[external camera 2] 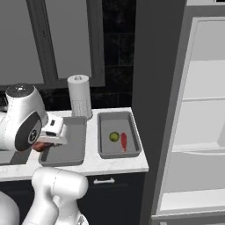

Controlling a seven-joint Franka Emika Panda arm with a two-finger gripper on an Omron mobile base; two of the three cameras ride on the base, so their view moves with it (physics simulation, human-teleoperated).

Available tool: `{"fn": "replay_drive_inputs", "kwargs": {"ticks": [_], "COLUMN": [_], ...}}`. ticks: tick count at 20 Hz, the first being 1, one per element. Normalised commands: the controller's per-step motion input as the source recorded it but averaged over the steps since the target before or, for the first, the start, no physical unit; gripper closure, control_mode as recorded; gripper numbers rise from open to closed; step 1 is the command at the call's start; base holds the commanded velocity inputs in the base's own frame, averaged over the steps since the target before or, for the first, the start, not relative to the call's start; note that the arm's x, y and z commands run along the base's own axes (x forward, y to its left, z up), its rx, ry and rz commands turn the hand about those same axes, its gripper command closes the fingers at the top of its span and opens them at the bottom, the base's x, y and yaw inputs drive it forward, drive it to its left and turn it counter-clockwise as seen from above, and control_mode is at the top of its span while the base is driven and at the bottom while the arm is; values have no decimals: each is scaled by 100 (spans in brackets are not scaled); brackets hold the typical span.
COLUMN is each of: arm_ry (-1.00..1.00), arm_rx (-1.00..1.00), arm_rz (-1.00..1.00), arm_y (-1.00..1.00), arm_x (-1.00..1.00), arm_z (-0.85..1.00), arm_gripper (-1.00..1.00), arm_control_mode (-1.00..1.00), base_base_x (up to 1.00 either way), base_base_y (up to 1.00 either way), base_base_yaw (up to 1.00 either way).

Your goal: Place one lime and one steak in each tupperware on the nearby counter, to pack two identical lunches.

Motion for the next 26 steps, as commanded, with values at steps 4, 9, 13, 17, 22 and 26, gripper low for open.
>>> {"fn": "replay_drive_inputs", "kwargs": {"ticks": [4, 9, 13, 17, 22, 26], "arm_ry": [21, 3, -2, -12, -11, 9], "arm_rx": [-18, -19, -4, 0, 0, 0], "arm_rz": [3, 7, 11, 11, 14, 11], "arm_y": [13, 19, 16, 12, 24, 35], "arm_x": [100, 96, 100, 100, 53, 19], "arm_z": [-30, -76, -100, -94, -41, -58], "arm_gripper": [100, 100, 100, 100, 100, 100], "arm_control_mode": [-100, -100, -100, -100, -100, -100], "base_base_x": [0, 0, 0, 0, 0, 0], "base_base_y": [0, 0, 0, 0, 0, 0], "base_base_yaw": [0, 0, 0, 0, 0, 0]}}
